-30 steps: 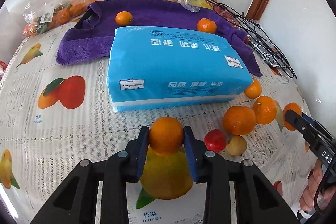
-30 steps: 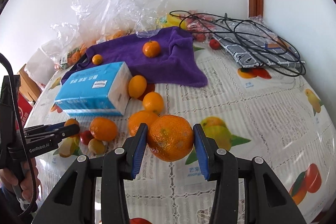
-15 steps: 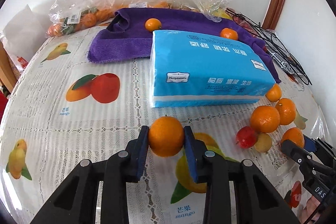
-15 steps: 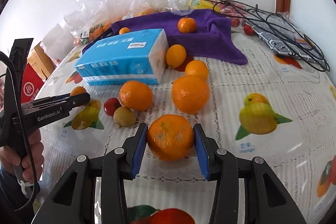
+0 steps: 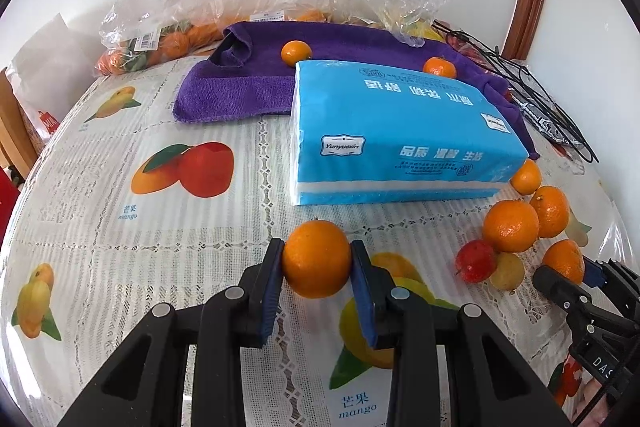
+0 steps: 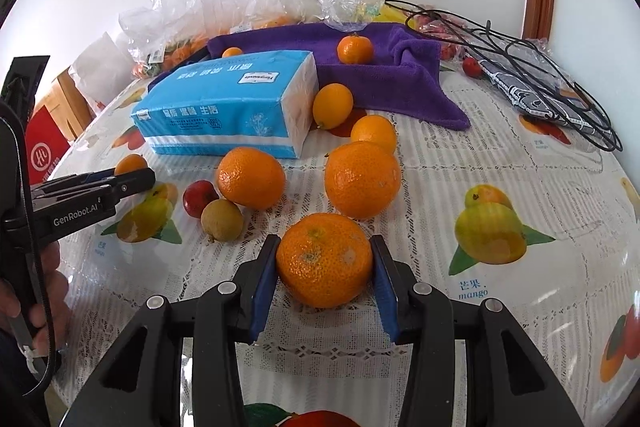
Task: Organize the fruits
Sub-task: 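Grasp an orange with the left gripper while the right gripper grasps a large orange, then carry both oranges onto the purple towel and open both grippers, then move both grippers back toward the remaining fruit near the tissue pack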
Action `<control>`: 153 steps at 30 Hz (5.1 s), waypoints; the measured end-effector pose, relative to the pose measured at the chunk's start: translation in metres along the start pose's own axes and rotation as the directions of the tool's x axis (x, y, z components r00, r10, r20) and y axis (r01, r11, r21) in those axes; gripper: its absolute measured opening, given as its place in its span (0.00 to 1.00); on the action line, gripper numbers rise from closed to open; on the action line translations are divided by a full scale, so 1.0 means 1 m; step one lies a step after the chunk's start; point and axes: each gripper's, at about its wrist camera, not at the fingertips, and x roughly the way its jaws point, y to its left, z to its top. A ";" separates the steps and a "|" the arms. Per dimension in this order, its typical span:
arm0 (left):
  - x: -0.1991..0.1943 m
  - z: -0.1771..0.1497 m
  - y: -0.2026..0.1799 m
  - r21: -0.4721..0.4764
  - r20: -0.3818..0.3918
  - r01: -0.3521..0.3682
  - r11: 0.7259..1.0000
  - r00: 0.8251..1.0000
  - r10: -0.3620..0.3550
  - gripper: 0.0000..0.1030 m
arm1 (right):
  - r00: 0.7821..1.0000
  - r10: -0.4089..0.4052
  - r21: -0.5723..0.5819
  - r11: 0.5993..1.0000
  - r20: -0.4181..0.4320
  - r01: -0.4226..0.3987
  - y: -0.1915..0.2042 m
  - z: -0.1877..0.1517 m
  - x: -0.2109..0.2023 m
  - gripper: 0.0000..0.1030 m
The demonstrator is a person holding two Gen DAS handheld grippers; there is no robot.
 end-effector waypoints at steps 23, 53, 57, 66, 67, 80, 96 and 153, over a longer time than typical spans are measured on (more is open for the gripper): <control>-0.026 0.004 0.003 -0.012 -0.001 0.032 0.999 0.999 -0.032 0.30 | 0.998 -0.002 0.012 1.000 0.058 0.002 0.009 0.007 -0.032 0.42; -0.002 0.135 0.019 -0.014 0.143 0.055 0.998 0.988 -0.053 0.30 | 0.972 0.061 -0.001 0.998 0.227 -0.062 0.020 0.167 0.026 0.42; 0.010 0.130 0.028 -0.033 0.120 0.067 0.997 0.991 -0.062 0.30 | 0.975 0.065 0.014 0.997 0.212 -0.070 0.014 0.164 0.038 0.42; 0.028 0.125 0.039 -0.099 0.093 0.063 0.993 0.994 -0.054 0.30 | 0.987 0.014 0.057 0.998 0.163 -0.023 -0.004 0.157 0.067 0.42; 0.030 0.124 0.039 -0.102 0.087 0.059 0.993 0.995 -0.051 0.30 | 0.988 0.013 0.064 0.998 0.152 -0.023 -0.006 0.156 0.070 0.42; 0.037 0.124 0.045 -0.124 0.070 0.055 0.991 0.996 -0.047 0.30 | 0.993 0.009 0.097 0.995 0.119 -0.021 -0.009 0.155 0.077 0.42; 0.056 0.129 0.041 -0.147 0.060 0.074 0.986 0.996 -0.066 0.30 | 0.996 -0.033 0.199 0.980 0.080 0.016 -0.026 0.155 0.087 0.42; -0.016 0.094 0.018 -0.060 0.118 0.050 0.997 0.992 -0.042 0.59 | 0.997 -0.057 0.056 0.997 -0.052 0.060 -0.018 0.042 0.022 0.42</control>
